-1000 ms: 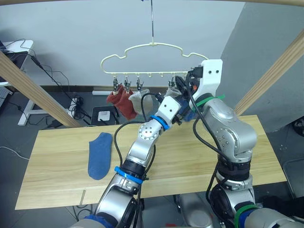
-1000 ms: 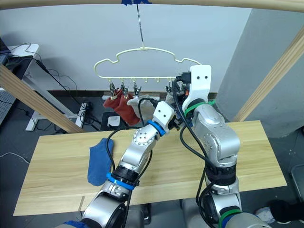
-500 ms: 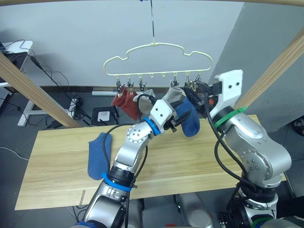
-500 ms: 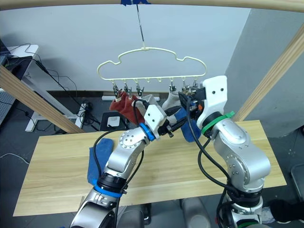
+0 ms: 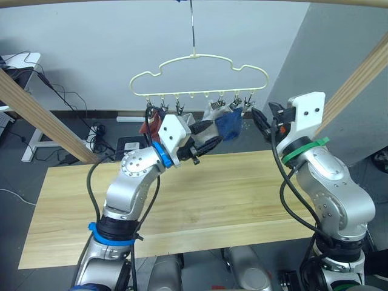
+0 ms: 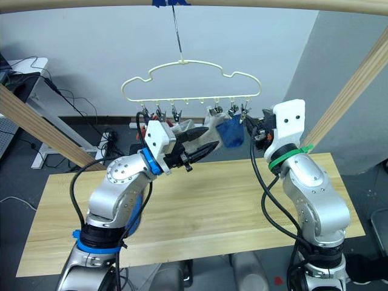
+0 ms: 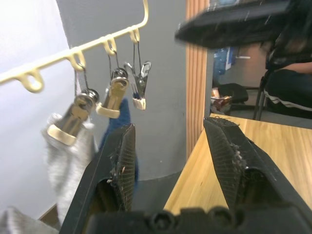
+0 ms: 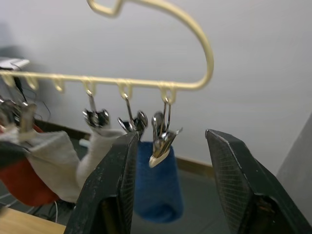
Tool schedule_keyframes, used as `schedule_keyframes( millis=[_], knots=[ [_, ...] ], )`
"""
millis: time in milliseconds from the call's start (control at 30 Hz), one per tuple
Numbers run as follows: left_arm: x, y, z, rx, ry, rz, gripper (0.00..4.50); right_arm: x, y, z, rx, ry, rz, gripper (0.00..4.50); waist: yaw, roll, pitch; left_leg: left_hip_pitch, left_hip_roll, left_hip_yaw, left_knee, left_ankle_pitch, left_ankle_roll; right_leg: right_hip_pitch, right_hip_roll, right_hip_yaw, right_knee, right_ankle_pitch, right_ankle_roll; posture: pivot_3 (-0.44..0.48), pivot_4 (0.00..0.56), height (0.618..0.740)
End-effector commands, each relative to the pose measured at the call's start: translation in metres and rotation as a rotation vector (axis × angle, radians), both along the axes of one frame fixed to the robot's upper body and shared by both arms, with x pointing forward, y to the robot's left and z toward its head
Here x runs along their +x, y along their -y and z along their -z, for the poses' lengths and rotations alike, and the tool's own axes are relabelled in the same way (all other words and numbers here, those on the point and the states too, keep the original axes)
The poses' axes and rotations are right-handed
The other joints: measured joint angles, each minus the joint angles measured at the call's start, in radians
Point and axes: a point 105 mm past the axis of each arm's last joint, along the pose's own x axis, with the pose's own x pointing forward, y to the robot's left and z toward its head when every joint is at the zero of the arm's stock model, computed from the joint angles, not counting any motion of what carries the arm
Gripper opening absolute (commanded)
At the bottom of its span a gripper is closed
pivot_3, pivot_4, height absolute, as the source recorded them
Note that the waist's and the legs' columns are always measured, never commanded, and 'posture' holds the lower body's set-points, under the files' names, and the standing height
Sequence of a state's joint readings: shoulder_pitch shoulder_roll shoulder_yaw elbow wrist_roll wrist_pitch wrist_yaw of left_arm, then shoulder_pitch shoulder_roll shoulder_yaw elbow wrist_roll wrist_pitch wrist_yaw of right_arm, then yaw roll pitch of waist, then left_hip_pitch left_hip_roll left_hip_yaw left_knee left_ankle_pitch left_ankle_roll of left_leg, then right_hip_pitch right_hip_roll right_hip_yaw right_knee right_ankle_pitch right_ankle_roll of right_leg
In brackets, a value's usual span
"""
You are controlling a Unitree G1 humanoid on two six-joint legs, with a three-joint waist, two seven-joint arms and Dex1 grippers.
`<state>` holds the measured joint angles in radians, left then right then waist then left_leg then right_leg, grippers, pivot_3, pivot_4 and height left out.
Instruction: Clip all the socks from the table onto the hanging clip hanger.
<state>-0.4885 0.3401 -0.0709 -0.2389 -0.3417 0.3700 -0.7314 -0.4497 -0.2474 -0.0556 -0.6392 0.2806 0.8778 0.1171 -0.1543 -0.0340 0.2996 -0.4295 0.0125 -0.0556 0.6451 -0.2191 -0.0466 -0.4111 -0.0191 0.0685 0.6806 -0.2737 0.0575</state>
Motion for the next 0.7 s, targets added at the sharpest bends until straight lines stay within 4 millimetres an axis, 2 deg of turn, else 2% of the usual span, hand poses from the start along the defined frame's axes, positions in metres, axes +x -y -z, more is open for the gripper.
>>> schedule_keyframes(
  millis=[33, 333, 467, 700],
  knots=[
    [-0.009, 0.0, -0.018, -0.004, 0.048, 0.041, 2.45, 0.002, -0.001, -0.007, -0.002, 0.044, 0.019, 2.27, 0.003, 0.0, 0.0, 0.0, 0.0, 0.0, 0.0, 0.0, 0.0, 0.0, 0.0, 0.0, 0.0, 0.0, 0.0, -0.193, 0.255, 0.74],
    [-0.009, 0.002, -0.029, -0.001, 0.073, 0.063, 2.45, 0.025, -0.006, 0.006, -0.011, -0.036, 0.075, 2.27, 0.015, 0.0, 0.0, 0.0, 0.0, 0.0, 0.0, 0.0, 0.0, 0.0, -0.001, 0.0, 0.0, 0.0, 0.0, -0.189, 0.251, 0.74],
    [-0.009, 0.003, -0.031, 0.002, 0.08, 0.068, 2.45, 0.033, -0.009, 0.006, -0.018, -0.039, 0.085, 2.27, 0.015, 0.0, 0.0, 0.0, 0.0, 0.0, 0.0, 0.0, 0.0, 0.0, -0.001, 0.0, 0.0, 0.0, 0.0, -0.184, 0.252, 0.74],
    [-0.009, 0.003, -0.031, 0.012, 0.087, 0.067, 2.45, 0.042, -0.002, 0.005, -0.04, -0.014, 0.14, 2.27, 0.016, 0.0, 0.0, 0.0, 0.0, 0.0, 0.0, 0.0, 0.0, 0.0, -0.001, 0.0, 0.0, 0.0, 0.0, -0.18, 0.253, 0.74]
  ],
)
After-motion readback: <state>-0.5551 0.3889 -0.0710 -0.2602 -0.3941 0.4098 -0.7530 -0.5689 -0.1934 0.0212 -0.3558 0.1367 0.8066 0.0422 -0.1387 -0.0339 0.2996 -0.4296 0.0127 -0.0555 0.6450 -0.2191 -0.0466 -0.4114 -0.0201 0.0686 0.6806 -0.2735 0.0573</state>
